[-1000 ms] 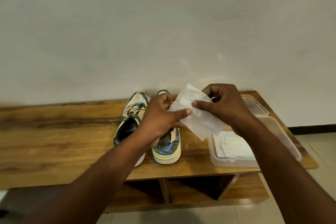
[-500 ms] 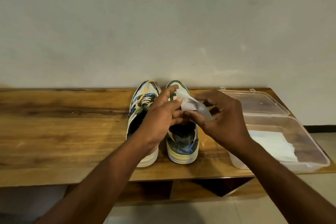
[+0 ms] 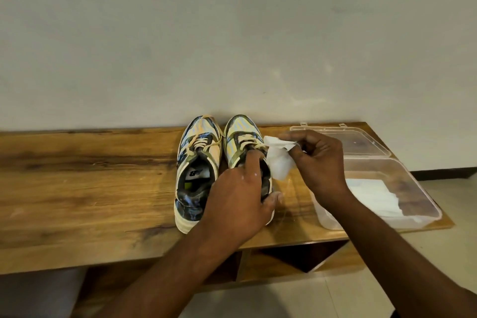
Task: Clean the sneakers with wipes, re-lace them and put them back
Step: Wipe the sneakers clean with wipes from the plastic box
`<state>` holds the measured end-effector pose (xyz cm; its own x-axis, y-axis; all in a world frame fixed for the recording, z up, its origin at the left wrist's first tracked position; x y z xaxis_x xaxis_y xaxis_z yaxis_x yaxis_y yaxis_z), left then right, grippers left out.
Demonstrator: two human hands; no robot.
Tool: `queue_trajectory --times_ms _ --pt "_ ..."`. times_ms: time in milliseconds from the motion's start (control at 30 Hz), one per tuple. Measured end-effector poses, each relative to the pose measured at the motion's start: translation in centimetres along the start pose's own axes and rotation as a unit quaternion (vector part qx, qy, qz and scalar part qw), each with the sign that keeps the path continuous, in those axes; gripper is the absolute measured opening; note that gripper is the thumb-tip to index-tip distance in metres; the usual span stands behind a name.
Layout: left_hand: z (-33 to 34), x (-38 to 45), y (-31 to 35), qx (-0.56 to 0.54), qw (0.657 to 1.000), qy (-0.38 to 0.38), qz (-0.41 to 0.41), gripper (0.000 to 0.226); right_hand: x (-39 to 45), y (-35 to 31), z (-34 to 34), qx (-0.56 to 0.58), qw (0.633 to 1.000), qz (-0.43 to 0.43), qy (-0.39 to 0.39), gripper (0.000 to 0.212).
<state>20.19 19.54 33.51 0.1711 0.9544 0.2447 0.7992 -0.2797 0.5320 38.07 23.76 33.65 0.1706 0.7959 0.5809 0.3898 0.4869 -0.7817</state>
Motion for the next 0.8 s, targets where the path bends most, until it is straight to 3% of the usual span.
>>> queue_trajectory --times_ms 233,467,633,800 --pt "1.4 0.8 -0.5 0.006 0.997 0.042 -0.060 0.046 -1.5 1.3 -1.1 0.010 0.999 0.030 0.010 0.033" --pt "1.7 1.1 -1.7 -0.190 0.974 0.056 -0.113 0.042 0.6 0.4 -1.0 0.101 0.993 0.066 -0.020 0.036" --pt "2.0 0.5 -2.5 -0.315 0.939 0.061 -0.128 0.042 0.5 0.6 -1.7 0.161 0.984 0.078 -0.017 0.006" --pt "1.8 0.2 -4.5 -0.430 0.889 0.065 -0.144 0.036 0.3 0.6 -2.6 0.158 0.986 0.057 0.003 0.014"
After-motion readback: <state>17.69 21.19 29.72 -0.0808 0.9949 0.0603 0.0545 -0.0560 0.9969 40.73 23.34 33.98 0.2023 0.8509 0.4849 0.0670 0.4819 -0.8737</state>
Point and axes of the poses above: each hand's wrist, its own x-axis towards the middle knuckle, its own z-axis out of the palm, y = z × x, the point moved 9 cm from there along x, towards the middle knuckle, and after that the axes turned 11 degrees about -z, right-handed, at the moved point
